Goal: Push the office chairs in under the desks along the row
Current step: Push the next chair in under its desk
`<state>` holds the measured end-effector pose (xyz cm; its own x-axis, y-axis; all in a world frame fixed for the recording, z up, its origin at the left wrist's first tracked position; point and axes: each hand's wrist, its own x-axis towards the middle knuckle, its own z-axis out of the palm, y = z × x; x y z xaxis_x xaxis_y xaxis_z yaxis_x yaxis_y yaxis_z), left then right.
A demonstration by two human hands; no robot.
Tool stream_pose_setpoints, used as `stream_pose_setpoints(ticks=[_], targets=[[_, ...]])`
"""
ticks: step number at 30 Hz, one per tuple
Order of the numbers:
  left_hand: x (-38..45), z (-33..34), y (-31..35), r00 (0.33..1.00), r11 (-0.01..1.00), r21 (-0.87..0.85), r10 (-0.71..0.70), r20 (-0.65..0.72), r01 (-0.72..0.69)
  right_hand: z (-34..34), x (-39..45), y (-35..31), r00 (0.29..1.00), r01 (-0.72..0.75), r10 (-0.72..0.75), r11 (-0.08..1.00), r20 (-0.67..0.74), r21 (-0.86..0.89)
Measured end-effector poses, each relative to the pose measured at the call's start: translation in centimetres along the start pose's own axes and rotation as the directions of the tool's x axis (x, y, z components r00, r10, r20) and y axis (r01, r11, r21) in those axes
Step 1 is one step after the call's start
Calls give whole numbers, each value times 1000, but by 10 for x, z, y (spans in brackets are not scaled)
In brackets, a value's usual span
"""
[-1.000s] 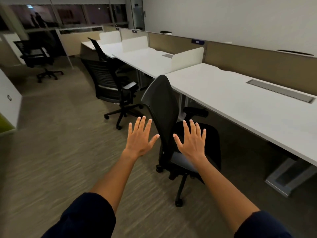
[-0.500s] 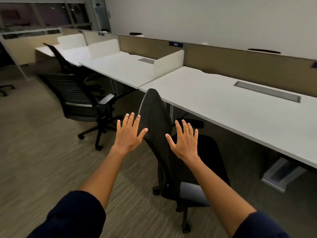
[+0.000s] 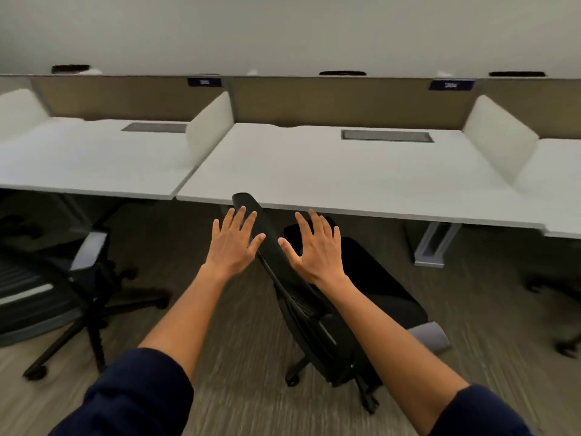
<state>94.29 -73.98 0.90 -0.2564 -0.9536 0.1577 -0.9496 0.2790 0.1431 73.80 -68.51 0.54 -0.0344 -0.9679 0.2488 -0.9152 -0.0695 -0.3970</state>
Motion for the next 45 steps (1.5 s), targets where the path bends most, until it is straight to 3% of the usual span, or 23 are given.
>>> stream_pose_setpoints(ticks=[10, 15, 19, 25, 30, 37, 45], targets=[[53, 16, -23, 947, 969, -76, 245, 206, -234, 21, -18, -69, 970, -222, 231, 968, 74, -114], [67, 19, -25, 936, 955, -94, 295, 192, -281, 39, -47, -74, 917, -349, 381, 910, 120, -222], [69, 19, -30, 941, 948, -108, 313, 128, -300, 42, -58, -67, 939, -317, 343, 892, 25, -322], [69, 19, -17, 931, 921, -186, 359, 70, -342, 17, -62, -34, 946, -305, 324, 893, 2, -330], [59, 28, 3, 892, 851, -276, 447, -68, -447, -8, -74, 9, 961, -260, 274, 888, -17, -380], [53, 37, 32, 856, 828, -218, 497, -139, -516, -40, -78, 73, 981, -163, 193, 857, 11, -489], [81, 44, 65, 863, 860, -85, 497, -89, -504, -52, -49, 122, 986, -149, 165, 850, -15, -506]])
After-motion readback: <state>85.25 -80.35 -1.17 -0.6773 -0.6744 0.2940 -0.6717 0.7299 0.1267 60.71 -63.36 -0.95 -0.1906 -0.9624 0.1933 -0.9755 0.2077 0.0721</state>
